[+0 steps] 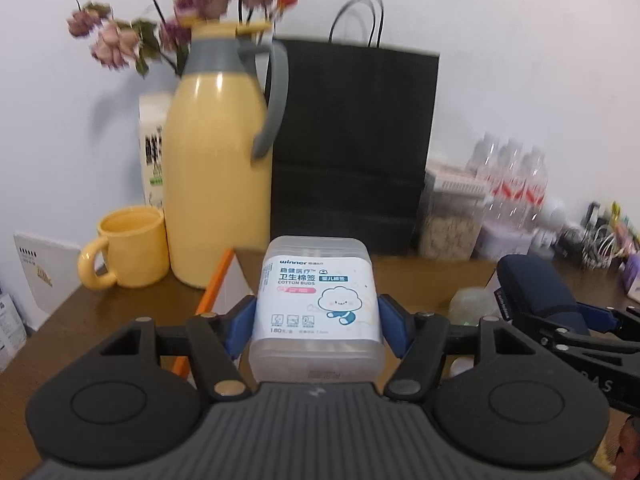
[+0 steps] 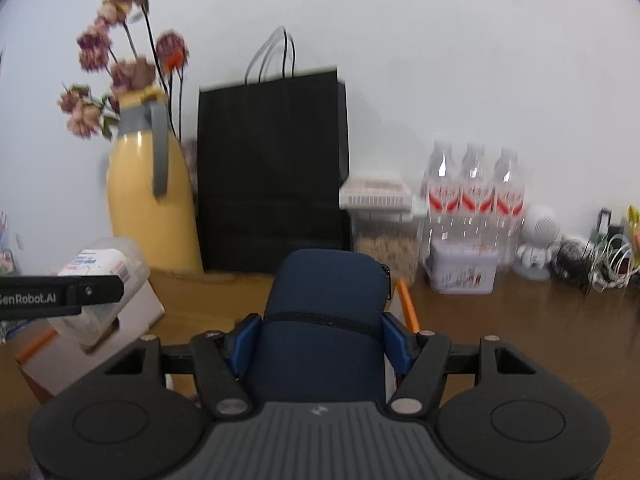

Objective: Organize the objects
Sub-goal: 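Carry pouch and swab box into the box and open both grippers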

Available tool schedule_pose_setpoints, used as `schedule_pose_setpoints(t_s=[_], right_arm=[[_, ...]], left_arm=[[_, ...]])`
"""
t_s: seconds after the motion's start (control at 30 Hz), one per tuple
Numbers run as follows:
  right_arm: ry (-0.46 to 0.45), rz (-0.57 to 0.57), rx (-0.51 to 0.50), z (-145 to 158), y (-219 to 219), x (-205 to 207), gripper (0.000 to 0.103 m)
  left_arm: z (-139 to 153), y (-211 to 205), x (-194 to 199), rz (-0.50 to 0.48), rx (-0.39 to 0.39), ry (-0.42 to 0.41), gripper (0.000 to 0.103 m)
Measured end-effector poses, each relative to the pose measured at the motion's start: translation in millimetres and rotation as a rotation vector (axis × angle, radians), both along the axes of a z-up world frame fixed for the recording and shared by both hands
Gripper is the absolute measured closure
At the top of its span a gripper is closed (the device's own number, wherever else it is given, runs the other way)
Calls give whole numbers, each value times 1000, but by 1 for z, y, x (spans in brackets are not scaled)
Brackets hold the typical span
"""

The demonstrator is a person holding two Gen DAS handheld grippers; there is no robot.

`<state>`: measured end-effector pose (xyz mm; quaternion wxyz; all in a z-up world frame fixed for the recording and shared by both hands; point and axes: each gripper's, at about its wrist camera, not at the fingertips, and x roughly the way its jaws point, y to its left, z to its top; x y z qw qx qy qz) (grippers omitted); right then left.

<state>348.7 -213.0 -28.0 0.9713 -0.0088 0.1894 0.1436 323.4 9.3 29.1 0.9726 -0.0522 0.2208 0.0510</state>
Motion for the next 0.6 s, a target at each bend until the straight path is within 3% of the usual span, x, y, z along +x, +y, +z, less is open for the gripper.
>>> schedule_pose_setpoints(t_s=[0.27,0.3,0.33,0.37,0.4,0.43,0.47,0.6], right_arm=[[29,0,-10,-10,1,6,39],[33,3,-14,-10,1,6,39],[39,3,-18,-11,2,6,37],[41,-1,-17,-10,1,6,33],[36,-4,-17,-9,1,6,28],[31,-12,-19,-8,1,4,9],[24,-17,-16,-6,0,4,0],[13,-26,-9,-2,-3,1,0]], left_arm=[[-13,2,6,-12,16,28,35],[-13,1,5,-14,17,24,26],[-12,0,4,-13,22,14,17],[-10,-1,2,-10,29,3,0],[-8,-3,-1,1,41,-21,0],[-6,-4,-3,9,49,-38,0],[-5,-5,-5,9,54,-43,0],[-4,-7,-5,4,48,-37,0]])
